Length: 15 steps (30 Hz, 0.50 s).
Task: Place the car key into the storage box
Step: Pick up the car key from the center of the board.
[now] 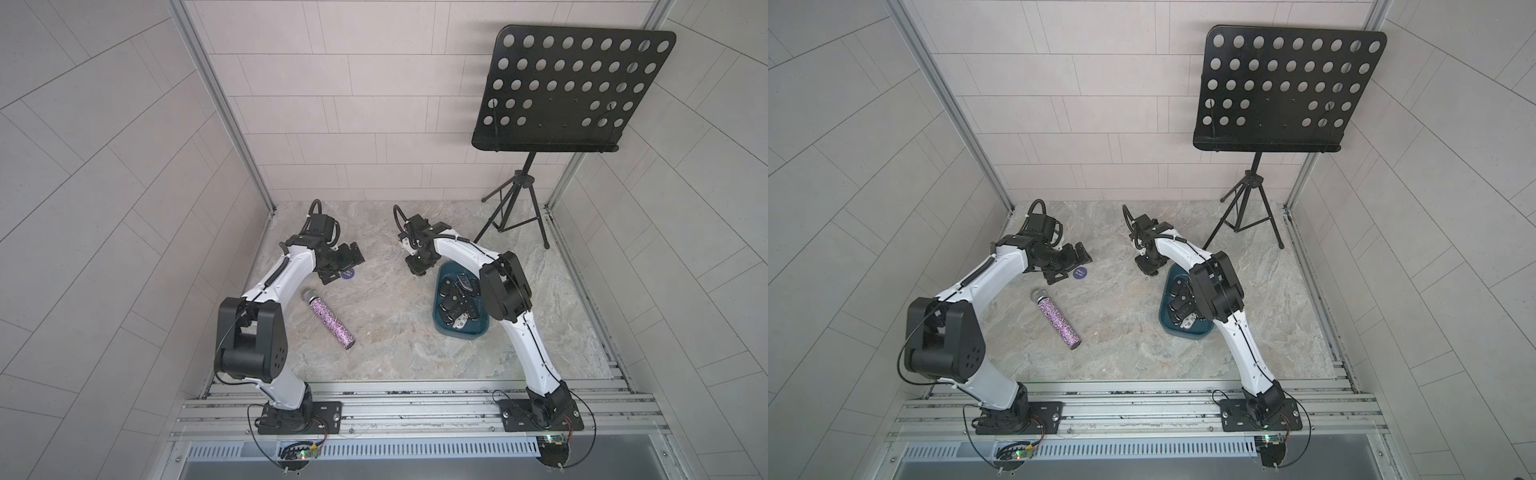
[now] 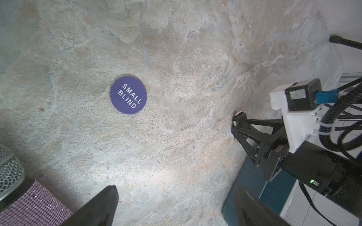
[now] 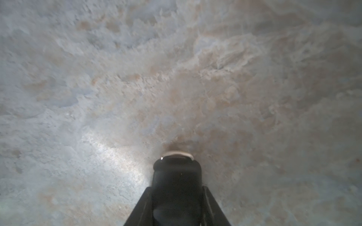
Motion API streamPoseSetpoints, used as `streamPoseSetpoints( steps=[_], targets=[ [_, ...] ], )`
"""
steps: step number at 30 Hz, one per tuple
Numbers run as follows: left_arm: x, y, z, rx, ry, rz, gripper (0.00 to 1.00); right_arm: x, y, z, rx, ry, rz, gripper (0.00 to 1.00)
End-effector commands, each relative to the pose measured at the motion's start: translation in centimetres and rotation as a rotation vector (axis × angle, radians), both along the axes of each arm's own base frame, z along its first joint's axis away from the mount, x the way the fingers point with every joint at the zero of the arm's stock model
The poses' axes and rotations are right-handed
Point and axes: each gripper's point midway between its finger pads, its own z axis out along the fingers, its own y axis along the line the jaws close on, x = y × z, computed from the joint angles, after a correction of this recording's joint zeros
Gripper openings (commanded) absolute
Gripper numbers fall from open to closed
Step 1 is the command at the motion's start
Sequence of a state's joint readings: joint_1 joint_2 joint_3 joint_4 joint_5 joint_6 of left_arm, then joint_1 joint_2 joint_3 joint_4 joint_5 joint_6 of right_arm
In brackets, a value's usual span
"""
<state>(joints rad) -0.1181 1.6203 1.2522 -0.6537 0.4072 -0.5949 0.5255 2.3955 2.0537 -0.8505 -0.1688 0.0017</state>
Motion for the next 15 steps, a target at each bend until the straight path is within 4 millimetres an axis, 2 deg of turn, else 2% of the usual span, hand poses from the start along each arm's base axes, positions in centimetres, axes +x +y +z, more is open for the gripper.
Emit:
streamPoseSetpoints(
  steps=[1,4,8,15],
  targets=[
    [0.2,0.0,0.7,-0.023,-0.019,0.010,1.00,-1.1,1.2,3.5,0.089,0.010,0.017,0.30],
    [0.4,-0.2,0.7,-0.040,-0.023,0.008,1.00,-1.4,1.6,6.1,0.150,0.003,-0.001,0.30],
    [0.7,-0.8,0.7,-0.067,-0.023,0.004,1.00,-1.8,1.1,9.1,0.209,0.000,-0.038,0.30],
    [1.0,-2.2,0.9,-0.081,-0.029,-0.022,1.00,-3.0,-2.1,13.1,0.275,-0.019,-0.144,0.30]
  ],
)
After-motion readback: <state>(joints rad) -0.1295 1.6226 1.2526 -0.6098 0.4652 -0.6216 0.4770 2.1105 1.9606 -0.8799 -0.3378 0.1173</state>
